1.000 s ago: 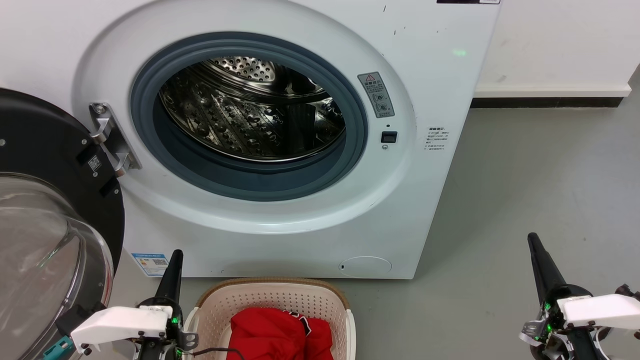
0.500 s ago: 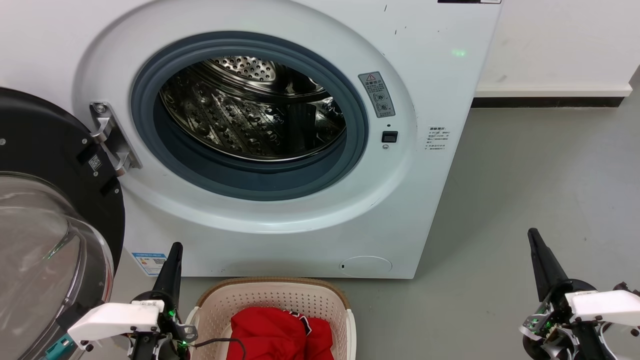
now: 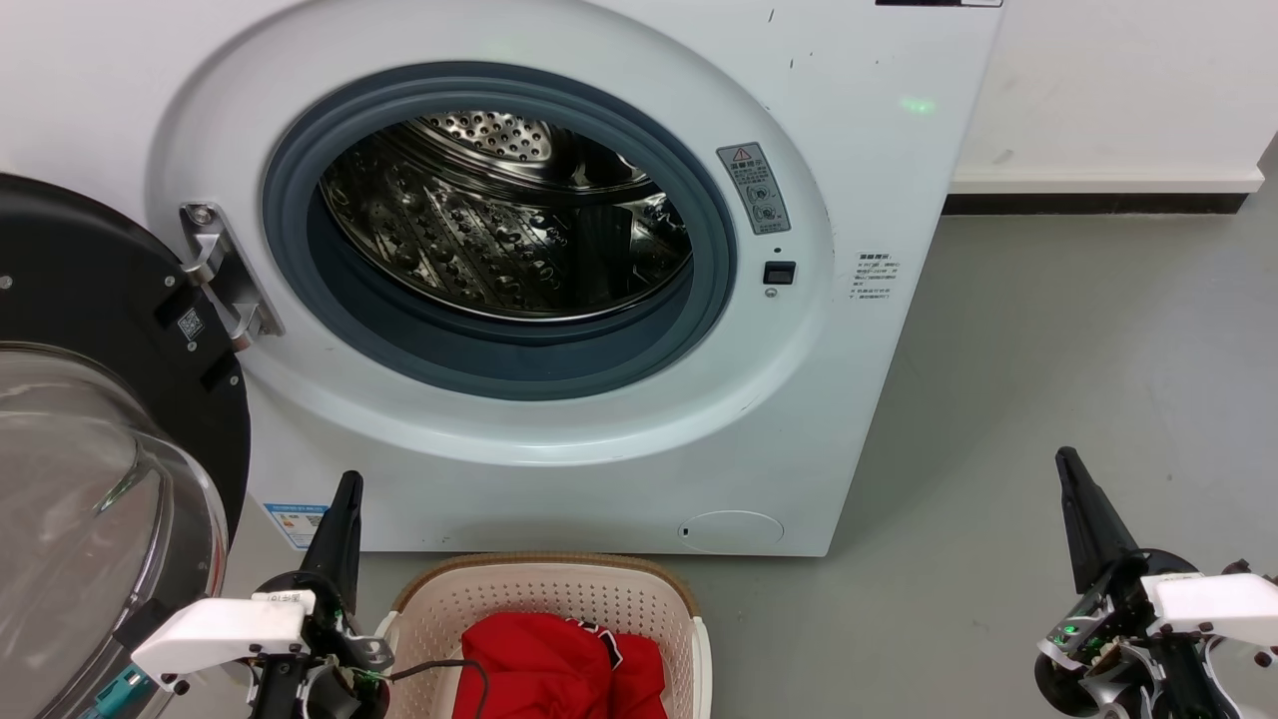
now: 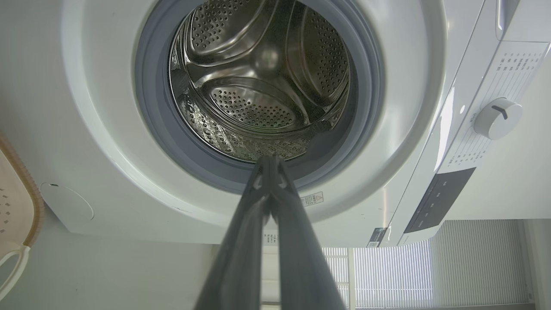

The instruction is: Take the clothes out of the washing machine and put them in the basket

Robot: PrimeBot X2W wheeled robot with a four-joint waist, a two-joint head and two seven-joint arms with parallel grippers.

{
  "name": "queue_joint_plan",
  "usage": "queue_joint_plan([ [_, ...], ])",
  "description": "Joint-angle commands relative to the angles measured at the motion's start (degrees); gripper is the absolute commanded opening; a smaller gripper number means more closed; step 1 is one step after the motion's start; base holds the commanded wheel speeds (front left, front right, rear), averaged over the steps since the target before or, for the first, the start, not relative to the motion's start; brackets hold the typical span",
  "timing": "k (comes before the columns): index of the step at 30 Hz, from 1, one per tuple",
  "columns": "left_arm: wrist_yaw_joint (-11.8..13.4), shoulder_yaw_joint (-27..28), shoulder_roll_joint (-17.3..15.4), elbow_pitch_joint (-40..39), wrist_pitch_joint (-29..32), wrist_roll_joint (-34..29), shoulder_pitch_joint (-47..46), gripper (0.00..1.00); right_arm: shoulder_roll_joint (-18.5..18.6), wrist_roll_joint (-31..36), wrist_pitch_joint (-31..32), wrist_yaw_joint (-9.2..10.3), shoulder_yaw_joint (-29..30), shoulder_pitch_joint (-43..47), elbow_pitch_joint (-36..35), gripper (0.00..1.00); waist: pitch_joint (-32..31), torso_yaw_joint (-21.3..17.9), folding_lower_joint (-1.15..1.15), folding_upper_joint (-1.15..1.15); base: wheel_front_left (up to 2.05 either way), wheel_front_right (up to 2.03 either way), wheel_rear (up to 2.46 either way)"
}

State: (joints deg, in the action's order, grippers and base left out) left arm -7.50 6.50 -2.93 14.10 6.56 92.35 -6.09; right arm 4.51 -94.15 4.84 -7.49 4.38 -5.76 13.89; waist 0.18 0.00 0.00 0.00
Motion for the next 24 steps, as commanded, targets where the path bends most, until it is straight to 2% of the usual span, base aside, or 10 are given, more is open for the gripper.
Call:
queue_joint_plan([
  [1, -0.14, 0.19, 0.09, 0.04, 0.18, 0.11, -0.4, 0.0, -0.17, -0.01, 0.17, 0.0, 0.11, -0.63, 0.16, 0.0, 0.0, 0.0, 0.0, 0.0, 0.0, 0.0, 0.0],
  [24, -0.14, 0.18, 0.09, 0.03, 0.17, 0.12, -0.4, 0.0, -0.54, 0.48, 0.66, 0.0, 0.61, -0.66, 0.18, 0.0, 0.0, 0.0, 0.0, 0.0, 0.0, 0.0, 0.0],
])
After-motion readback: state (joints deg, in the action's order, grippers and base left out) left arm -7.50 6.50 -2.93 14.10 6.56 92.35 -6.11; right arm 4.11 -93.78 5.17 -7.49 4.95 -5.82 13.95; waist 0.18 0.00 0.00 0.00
